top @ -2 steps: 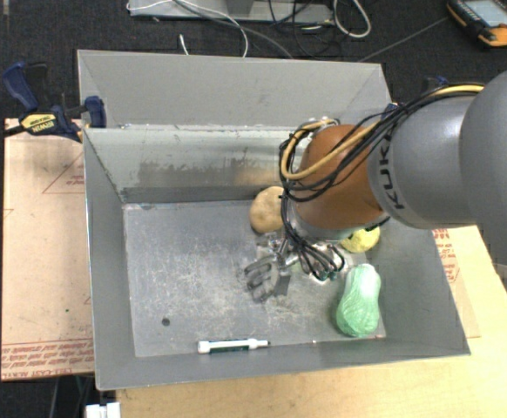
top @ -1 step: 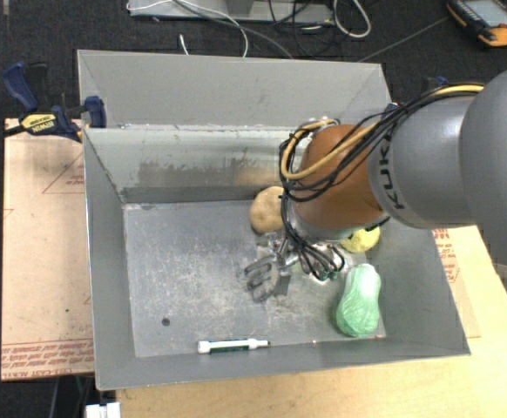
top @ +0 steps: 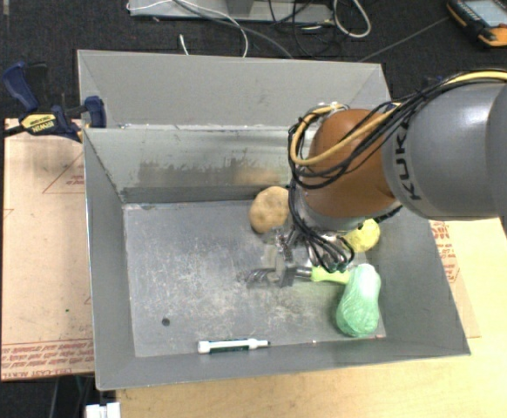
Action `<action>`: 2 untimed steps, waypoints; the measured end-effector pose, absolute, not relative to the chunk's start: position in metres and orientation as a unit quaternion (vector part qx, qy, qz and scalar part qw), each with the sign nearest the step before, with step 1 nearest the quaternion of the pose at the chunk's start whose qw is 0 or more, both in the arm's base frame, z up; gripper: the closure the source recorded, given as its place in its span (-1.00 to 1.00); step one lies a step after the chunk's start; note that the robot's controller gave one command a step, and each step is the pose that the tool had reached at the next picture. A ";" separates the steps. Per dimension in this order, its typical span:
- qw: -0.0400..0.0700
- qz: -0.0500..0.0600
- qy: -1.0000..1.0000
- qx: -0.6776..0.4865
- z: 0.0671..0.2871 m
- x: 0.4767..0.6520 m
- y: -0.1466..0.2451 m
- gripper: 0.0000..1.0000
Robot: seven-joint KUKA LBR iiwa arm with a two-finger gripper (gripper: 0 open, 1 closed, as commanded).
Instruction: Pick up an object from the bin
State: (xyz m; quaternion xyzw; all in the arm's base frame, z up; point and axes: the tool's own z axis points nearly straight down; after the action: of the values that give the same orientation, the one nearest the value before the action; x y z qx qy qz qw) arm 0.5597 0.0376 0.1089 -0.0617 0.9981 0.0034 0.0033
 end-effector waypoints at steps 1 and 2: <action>0.003 0.004 0.998 -0.062 0.148 0.560 0.038 1.00; 0.007 0.004 0.998 -0.062 0.187 0.562 0.038 1.00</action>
Offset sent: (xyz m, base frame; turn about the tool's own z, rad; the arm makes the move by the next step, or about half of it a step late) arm 0.0001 0.0005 0.0302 0.0001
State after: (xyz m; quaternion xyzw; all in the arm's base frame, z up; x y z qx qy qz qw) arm 0.5615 0.0383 0.1868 -0.0617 0.9981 0.0037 0.0066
